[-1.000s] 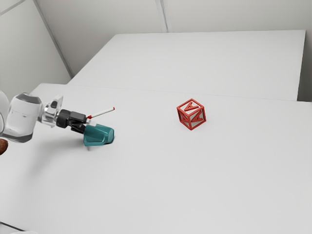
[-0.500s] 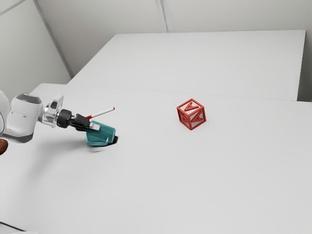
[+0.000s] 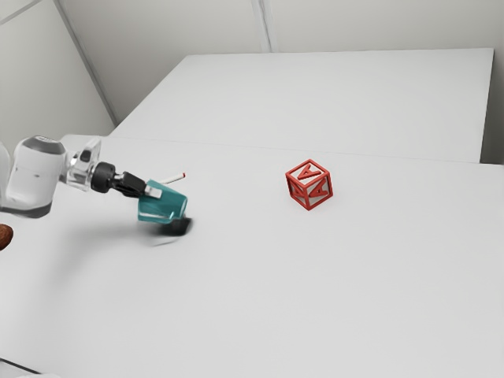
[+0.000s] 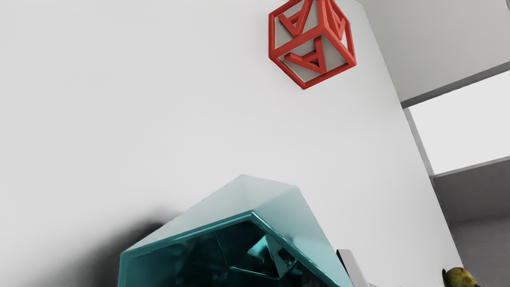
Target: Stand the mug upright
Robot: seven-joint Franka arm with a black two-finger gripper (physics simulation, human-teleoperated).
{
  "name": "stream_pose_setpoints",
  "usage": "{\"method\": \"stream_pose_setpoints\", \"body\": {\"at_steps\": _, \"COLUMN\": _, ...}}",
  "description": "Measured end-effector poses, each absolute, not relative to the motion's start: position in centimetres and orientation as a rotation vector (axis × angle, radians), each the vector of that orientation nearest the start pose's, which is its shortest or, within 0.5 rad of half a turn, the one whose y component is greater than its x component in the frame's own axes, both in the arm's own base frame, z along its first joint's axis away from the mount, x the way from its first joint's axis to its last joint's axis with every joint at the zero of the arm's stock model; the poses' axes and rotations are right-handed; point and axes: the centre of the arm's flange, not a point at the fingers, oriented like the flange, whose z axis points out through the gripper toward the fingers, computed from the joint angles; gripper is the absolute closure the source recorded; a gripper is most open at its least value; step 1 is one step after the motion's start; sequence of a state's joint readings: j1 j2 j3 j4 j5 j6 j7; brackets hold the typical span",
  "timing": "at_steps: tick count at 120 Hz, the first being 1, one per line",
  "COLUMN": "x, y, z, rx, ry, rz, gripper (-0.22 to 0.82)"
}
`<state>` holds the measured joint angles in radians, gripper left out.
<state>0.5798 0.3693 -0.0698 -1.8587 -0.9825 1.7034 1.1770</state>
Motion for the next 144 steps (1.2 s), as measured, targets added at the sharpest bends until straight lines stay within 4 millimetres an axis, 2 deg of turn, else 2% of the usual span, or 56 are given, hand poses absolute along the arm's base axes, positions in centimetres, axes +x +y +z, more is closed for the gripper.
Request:
{"method": "stream_pose_setpoints", "body": {"at_steps": 25, "x": 56.4, "y": 17.3, "z": 40.2, "rx": 2.231, "ry": -0.477, "rz": 0.395, "gripper": 0.76}}
{"method": "stream_pose_setpoints", "body": {"at_steps": 45, "x": 56.4, "y": 13.9, "z": 43.4, "rx": 2.382, "ry": -0.620, "rz": 0.289, "gripper": 0.76}}
{"method": "stream_pose_setpoints", "body": {"at_steps": 66, "x": 56.7, "y": 8.7, "z": 46.5, "rx": 2.549, "ry": -0.786, "rz": 0.171, "gripper": 0.76}}
{"method": "stream_pose_setpoints", "body": {"at_steps": 92, "x": 57.3, "y": 3.6, "z": 47.7, "rx": 2.742, "ry": -0.866, "rz": 0.056, "gripper": 0.78}}
{"method": "stream_pose_setpoints", "body": {"at_steps": 120, "x": 57.5, "y": 0.2, "z": 48.2, "rx": 2.940, "ry": -0.848, "rz": 0.000, "gripper": 0.78}}
{"method": "stream_pose_setpoints", "body": {"at_steps": 144, "x": 55.9, "y": -2.5, "z": 47.3, "rx": 3.056, "ry": -0.782, "rz": -0.016, "gripper": 0.78}}
